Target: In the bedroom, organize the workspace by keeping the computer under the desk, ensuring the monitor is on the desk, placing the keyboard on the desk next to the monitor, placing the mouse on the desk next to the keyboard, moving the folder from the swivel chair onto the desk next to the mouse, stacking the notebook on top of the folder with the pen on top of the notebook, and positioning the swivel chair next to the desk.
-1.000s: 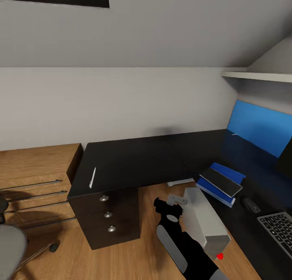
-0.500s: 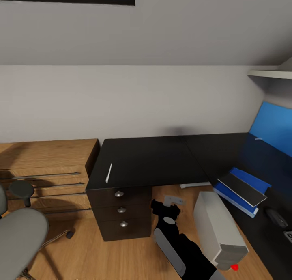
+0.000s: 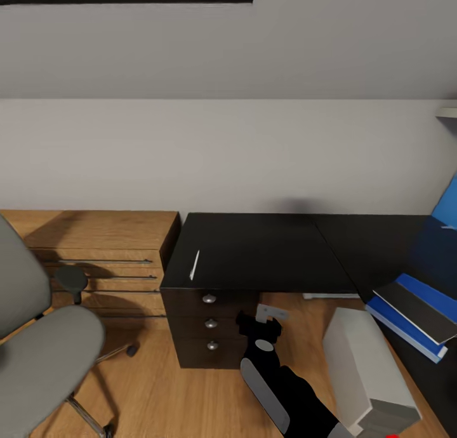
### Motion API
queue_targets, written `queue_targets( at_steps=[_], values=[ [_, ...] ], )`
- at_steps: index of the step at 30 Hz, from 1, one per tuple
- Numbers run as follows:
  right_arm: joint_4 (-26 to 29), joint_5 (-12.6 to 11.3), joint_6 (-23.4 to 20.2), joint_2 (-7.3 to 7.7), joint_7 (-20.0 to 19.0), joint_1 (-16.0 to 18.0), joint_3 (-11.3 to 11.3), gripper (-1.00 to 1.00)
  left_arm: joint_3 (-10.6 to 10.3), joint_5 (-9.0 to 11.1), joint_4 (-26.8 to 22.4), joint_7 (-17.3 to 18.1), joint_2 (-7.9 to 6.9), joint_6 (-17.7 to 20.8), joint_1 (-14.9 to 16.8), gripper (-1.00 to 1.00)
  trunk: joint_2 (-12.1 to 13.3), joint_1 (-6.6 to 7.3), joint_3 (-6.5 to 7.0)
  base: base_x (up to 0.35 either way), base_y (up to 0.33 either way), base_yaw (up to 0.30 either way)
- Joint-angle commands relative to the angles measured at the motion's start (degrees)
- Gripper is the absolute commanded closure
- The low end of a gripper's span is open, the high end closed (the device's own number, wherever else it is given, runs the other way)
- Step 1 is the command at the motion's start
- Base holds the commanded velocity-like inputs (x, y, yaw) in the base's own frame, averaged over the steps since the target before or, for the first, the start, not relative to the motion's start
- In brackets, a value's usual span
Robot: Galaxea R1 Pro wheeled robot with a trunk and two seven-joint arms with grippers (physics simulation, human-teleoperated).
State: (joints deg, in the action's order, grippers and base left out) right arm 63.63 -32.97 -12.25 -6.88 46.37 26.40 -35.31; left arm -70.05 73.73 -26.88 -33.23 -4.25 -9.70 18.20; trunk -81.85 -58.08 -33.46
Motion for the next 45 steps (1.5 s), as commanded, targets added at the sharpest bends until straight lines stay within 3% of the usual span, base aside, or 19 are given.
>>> queue_targets(
  at_steps=[1,3,4,8,11,12,13,14,15,17,18,20,23,26,28,30,32,38,45],
  values=[
    [0.1,-0.2,-0.4,0.02,0.4,0.1,-0.1,-1.0,-0.5,0.6,-0.2,0.1,-0.07,-1.4,0.1,-1.0,0.0,0.0,-0.1,0.0,0.0,0.25],
    [0.1,-0.2,-0.4,0.02,0.4,0.1,-0.1,-1.0,-0.5,0.6,-0.2,1.5,-0.16,-4.4,0.1,-1.0,0.0,0.0,-0.18,0.0,0.0,0.25],
    [0.1,-0.2,-0.4,0.02,0.4,0.1,-0.1,-1.0,-0.5,0.5,-0.3,5.0,-0.44,-8.1,0.1,-1.0,0.0,0.0,-0.22,0.0,0.0,0.25],
    [0.1,-0.2,-0.3,0.02,0.4,0.1,-0.1,-1.0,-0.4,0.4,-0.7,6.4,-0.9,-9.2,0.1,-1.0,0.0,0.0,-0.39,0.0,0.0,0.25],
    [0.1,-0.2,-0.4,0.02,0.4,0.1,-0.1,-1.0,-0.4,0.4,-3.3,6.8,-2.11,-9.4,0.1,-1.0,0.0,0.0,-0.51,0.0,0.0,0.25],
    [0.1,-0.1,-0.4,0.04,0.4,0.1,-0.1,-1.0,-0.4,0.4,-7.1,6.8,-3.99,-9.2,0.1,-1.0,0.0,0.0,-0.56,0.0,0.0,0.25],
    [0.1,0.2,-0.4,0.09,0.4,0.1,0.0,-1.0,-0.5,0.5,-19.2,6.3,-9.5,-8.6,0.1,-1.0,0.0,0.0,-0.6,0.0,0.0,0.25],
    [0.1,0.3,-0.4,0.09,0.4,0.1,0.0,-1.0,-0.5,0.5,-22.2,5.9,-10.81,-8.4,0.1,-1.0,0.0,0.0,-0.64,0.0,0.0,0.25],
    [0.2,0.4,-0.4,0.1,0.4,0.1,0.0,-1.0,-0.6,0.6,-28.4,4.9,-13.35,-7.5,0.1,-1.0,0.0,0.0,-0.68,0.0,0.0,0.25],
    [0.2,0.5,-0.4,0.11,0.4,0.1,0.0,-1.0,-0.8,0.6,-36.6,2.2,-16.43,-5.3,0.1,-1.0,0.0,0.0,-0.76,0.0,0.0,0.25],
    [0.2,0.5,-0.4,0.11,0.4,0.1,0.0,-1.0,-0.9,0.6,-38.8,1.1,-17.2,-4.4,0.1,-1.0,0.0,0.0,-0.81,0.0,0.0,0.25],
    [0.2,0.6,-0.4,0.16,0.4,0.1,0.0,-1.0,-0.7,0.3,-45.7,-4.7,-19.07,-0.9,0.1,-1.0,0.0,0.0,-0.89,0.0,0.0,0.25],
    [0.2,0.6,-0.4,0.18,0.4,0.1,0.1,-1.0,-0.2,0.3,-50.6,-10.3,-19.82,1.1,0.1,-1.0,0.0,0.0,-1.02,0.0,0.0,0.25],
    [0.3,0.6,-0.5,0.2,0.5,0.1,0.1,-1.0,2.3,0.2,-56.1,-15.2,-20.14,2.7,0.1,-1.0,0.0,0.0,-1.15,0.0,0.0,0.25],
    [0.3,0.6,-0.5,0.2,0.5,0.1,0.1,-1.0,3.8,0.2,-57.3,-15.9,-20.16,3.5,0.1,-1.0,0.0,0.0,-1.23,0.0,0.0,0.25],
    [0.3,0.7,-0.5,0.25,0.6,0.1,0.1,-1.0,8.0,0.2,-58.8,-16.7,-20.11,5.8,0.1,-1.0,0.0,0.0,-1.32,0.0,0.0,0.25],
    [0.3,0.7,-0.5,0.29,0.6,0.1,0.1,-1.0,9.8,0.2,-59.0,-16.9,-20.06,6.5,0.1,-1.0,0.0,0.0,-1.4,0.0,0.0,0.25],
    [0.5,1.1,-0.4,0.44,0.6,0.1,0.2,-1.0,11.3,0.4,-57.2,-17.2,-19.85,7.1,0.1,-1.0,0.0,0.0,-1.66,0.003,0.0,0.25],
    [0.6,2.1,-0.4,0.46,0.6,0.1,0.3,-1.0,9.6,-0.9,-56.2,-17.2,-19.78,7.2,0.1,-1.0,0.0,0.0,-1.88,0.202,0.0,0.171]
  ],
)
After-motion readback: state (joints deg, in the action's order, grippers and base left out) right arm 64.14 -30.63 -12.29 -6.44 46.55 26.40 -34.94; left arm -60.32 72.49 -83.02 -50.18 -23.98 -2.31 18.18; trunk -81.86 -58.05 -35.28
